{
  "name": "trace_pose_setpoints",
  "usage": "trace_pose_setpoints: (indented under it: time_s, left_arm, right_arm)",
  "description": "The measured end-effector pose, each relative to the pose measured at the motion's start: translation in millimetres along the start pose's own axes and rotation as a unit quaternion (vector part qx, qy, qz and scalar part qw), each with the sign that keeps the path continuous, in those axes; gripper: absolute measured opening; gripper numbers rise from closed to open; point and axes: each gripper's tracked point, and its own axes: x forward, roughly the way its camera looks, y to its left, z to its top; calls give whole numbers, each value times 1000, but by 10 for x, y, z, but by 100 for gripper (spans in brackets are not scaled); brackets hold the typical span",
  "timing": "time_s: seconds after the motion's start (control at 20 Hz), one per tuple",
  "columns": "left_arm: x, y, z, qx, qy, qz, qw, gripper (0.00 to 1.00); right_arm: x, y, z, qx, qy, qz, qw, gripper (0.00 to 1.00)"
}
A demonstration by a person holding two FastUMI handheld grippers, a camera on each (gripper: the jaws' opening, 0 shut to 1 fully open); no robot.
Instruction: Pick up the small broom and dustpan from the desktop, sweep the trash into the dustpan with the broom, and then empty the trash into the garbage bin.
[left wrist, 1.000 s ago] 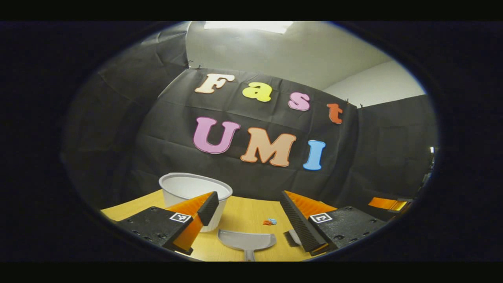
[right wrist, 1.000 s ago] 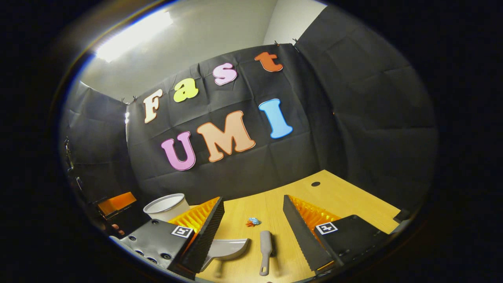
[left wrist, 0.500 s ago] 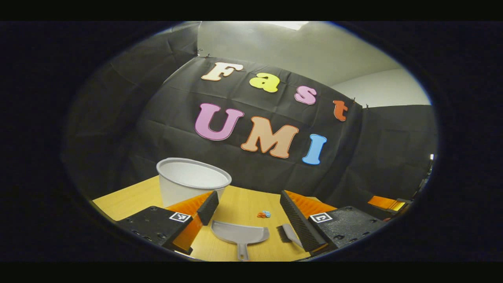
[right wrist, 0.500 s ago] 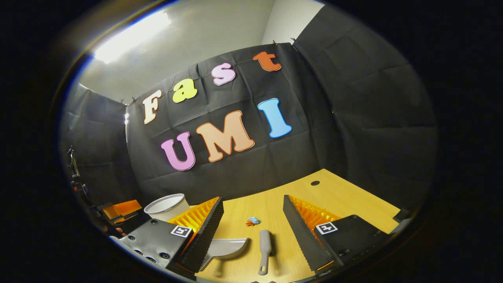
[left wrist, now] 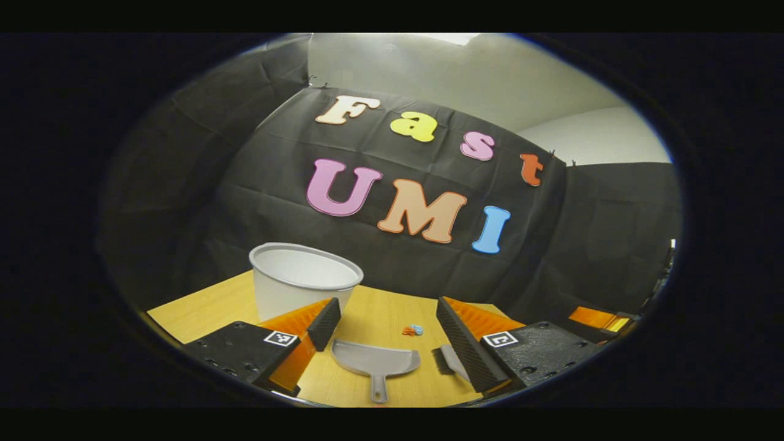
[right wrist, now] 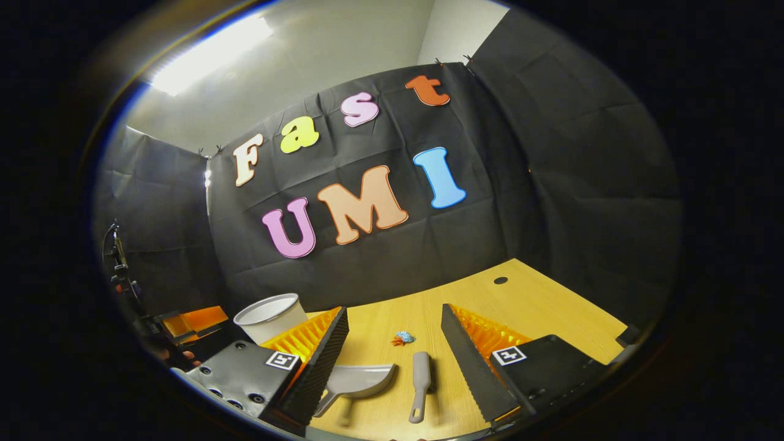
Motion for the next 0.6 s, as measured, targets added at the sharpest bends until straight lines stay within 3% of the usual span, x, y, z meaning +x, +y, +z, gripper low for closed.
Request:
trace_pose_setpoints:
  time_s: [0.05,0.25,0.45,0.6]
  left_arm:
    - [7,-14,-55,-3,12,0,1000,92]
    - [2,-52,-307,-24,55,-2,998,94]
    - [51,-18,-503,-5,94,3,996,94]
    - [149,66,-1083,45,199,10,979,94]
  right_arm:
    - [-11,-19,-42,0,6,-2,1000,98]
    - [-4,-43,-151,3,24,-6,1000,98]
    - [43,-74,-245,-3,41,-11,999,98]
    - [248,-224,-511,-21,92,-23,995,98]
